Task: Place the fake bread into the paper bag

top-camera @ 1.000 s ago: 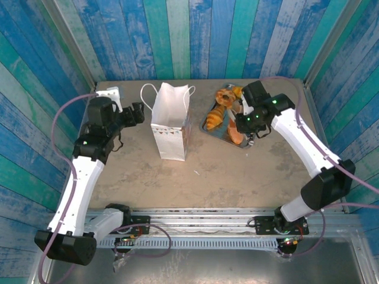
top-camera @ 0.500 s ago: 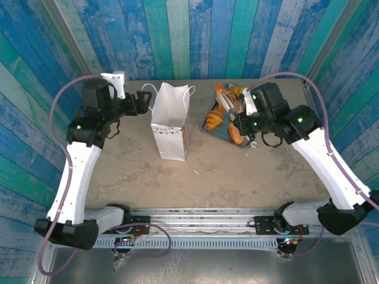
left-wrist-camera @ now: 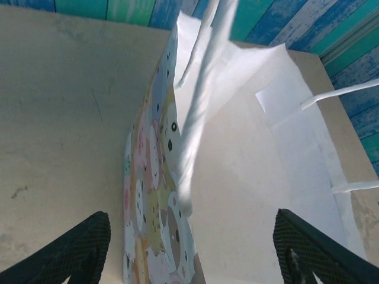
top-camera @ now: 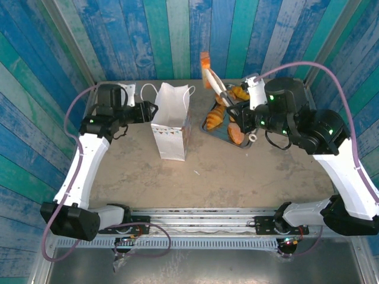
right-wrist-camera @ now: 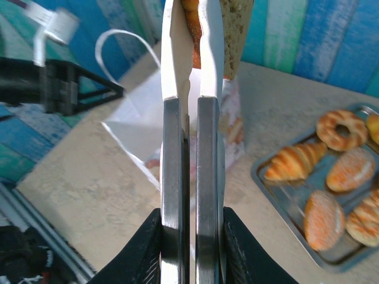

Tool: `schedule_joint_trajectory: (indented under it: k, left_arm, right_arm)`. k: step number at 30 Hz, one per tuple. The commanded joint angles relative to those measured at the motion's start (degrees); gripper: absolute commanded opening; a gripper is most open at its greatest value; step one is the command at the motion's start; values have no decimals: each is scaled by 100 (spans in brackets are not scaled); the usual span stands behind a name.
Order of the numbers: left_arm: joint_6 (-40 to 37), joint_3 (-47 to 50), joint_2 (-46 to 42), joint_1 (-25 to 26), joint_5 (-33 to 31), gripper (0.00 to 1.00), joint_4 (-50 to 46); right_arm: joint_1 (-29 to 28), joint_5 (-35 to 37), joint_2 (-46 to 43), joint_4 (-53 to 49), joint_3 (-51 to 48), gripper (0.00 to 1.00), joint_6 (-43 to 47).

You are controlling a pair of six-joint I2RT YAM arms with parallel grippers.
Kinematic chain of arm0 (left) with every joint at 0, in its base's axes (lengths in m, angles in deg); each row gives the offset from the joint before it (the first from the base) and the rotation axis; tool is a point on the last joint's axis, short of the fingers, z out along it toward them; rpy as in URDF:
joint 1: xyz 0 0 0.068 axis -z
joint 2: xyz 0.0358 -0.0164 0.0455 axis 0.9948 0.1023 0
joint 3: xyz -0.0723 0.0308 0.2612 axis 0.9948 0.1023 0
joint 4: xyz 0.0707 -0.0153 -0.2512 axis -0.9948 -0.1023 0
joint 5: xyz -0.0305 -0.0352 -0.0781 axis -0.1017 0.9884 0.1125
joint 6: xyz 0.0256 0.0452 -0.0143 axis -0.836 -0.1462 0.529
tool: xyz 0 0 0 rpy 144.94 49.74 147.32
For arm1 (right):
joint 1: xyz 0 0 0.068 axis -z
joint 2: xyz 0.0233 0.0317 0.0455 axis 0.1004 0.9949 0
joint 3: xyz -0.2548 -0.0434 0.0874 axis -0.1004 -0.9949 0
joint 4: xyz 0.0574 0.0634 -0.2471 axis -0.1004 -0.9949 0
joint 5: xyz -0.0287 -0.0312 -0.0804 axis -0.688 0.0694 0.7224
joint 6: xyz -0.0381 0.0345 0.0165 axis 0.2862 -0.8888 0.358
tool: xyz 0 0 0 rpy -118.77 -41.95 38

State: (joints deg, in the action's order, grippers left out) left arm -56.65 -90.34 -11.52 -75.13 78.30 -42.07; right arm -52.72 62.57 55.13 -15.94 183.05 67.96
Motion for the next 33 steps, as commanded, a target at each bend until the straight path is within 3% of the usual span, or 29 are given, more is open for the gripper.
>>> schedule_joint_trajectory:
  k: [1, 9, 19, 33]
  left_arm:
    - [154, 96, 141, -3, 250, 70, 312]
    - [313, 368, 143, -3, 245, 53, 603]
    - [357, 684, 17, -2, 58, 38, 673]
    - [530, 846, -212, 0, -63, 32, 923]
  right_arm:
    - [-336, -225, 255, 406, 251, 17, -46]
    - [-990, -87, 981, 660, 595, 17, -329]
    - [-1043, 136, 1699, 596, 461, 17, -555]
    - [-1039, 1153, 2646, -655, 1068, 18, -180]
